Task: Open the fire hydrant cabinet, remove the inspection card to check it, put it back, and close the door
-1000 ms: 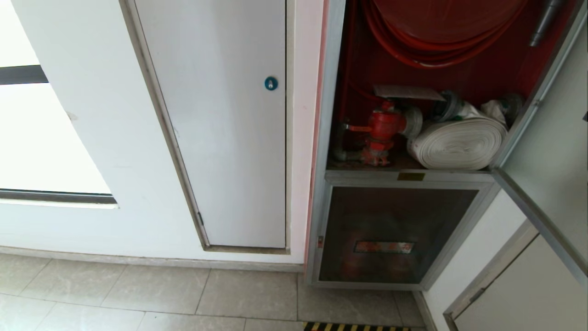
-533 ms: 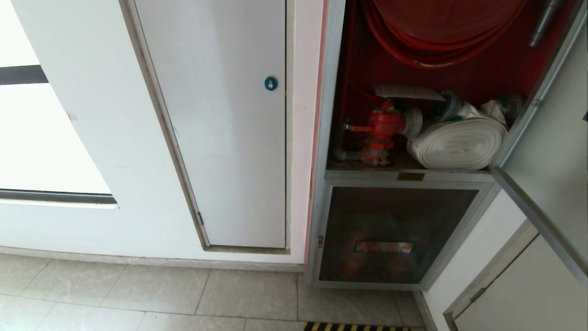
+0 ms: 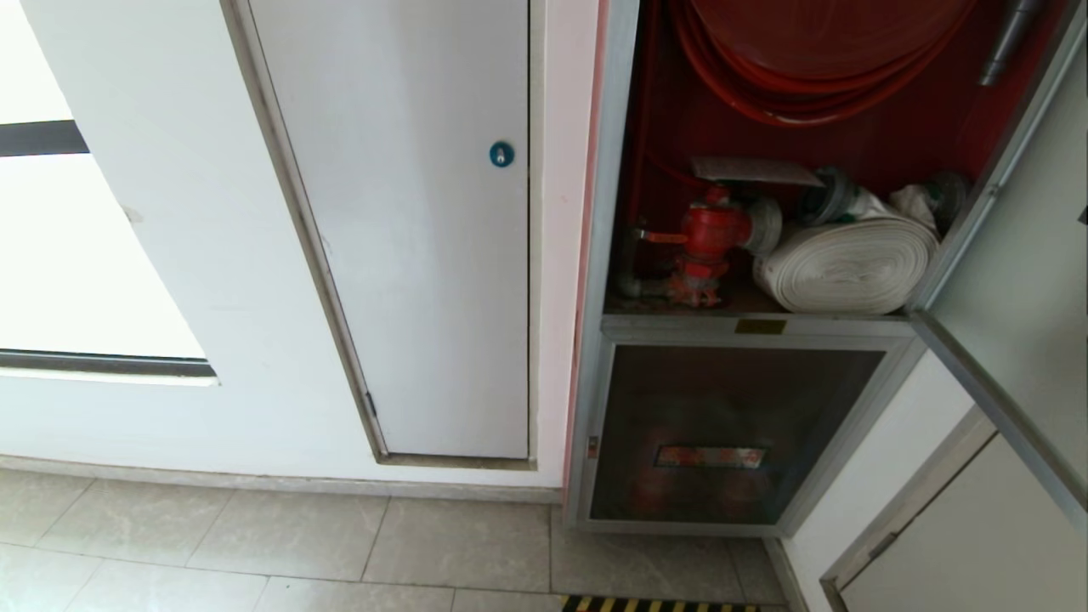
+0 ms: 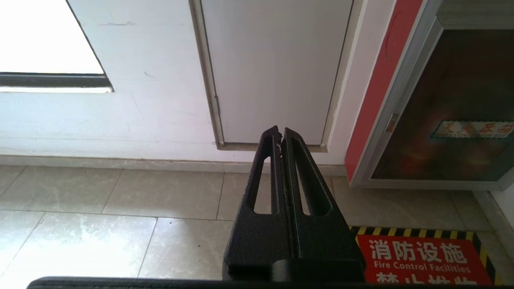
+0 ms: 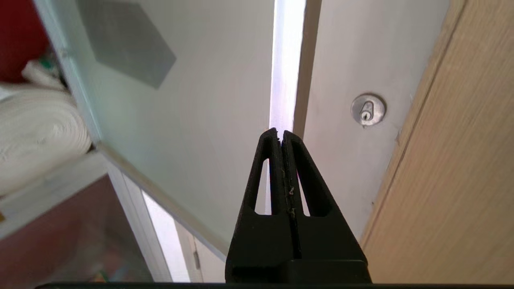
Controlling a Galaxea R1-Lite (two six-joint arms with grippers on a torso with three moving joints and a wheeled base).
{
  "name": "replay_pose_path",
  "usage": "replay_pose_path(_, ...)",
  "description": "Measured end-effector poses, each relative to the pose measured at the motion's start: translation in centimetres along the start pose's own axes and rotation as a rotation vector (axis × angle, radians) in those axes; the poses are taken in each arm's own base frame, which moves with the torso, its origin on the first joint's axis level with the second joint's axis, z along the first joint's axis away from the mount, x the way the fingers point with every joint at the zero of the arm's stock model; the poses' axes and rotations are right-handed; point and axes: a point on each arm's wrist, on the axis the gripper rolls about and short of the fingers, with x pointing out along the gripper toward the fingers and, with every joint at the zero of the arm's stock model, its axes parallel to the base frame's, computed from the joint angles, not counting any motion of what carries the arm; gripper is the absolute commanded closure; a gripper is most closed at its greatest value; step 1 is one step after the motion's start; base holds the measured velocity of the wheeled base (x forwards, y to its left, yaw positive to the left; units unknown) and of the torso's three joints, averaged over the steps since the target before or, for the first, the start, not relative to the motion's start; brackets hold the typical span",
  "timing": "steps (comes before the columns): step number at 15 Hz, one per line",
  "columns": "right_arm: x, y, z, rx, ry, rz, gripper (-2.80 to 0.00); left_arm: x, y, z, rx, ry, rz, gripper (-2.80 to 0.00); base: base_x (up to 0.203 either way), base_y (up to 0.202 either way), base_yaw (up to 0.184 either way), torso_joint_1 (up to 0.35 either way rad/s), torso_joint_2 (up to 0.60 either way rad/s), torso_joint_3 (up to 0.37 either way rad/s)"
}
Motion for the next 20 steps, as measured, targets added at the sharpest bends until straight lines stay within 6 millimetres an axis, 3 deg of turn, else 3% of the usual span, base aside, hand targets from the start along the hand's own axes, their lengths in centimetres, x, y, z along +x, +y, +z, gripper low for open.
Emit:
replay_pose_path(8, 3.3, 1.1, 0.4, 0.085, -0.002, -0.106, 0.00, 0.0, 0.0, 0.0, 0.000, 0.000, 0.000, 0.00, 0.000, 0.000, 0.000, 0.000, 0.00, 0.000)
replay_pose_path(20, 6.5, 0.2, -0.4, 0.182, -0.015, -0.212, 0.00, 0.0, 0.0, 0.0, 0.000, 0.000, 0.000, 0.00, 0.000, 0.000, 0.000, 0.000, 0.00, 0.000)
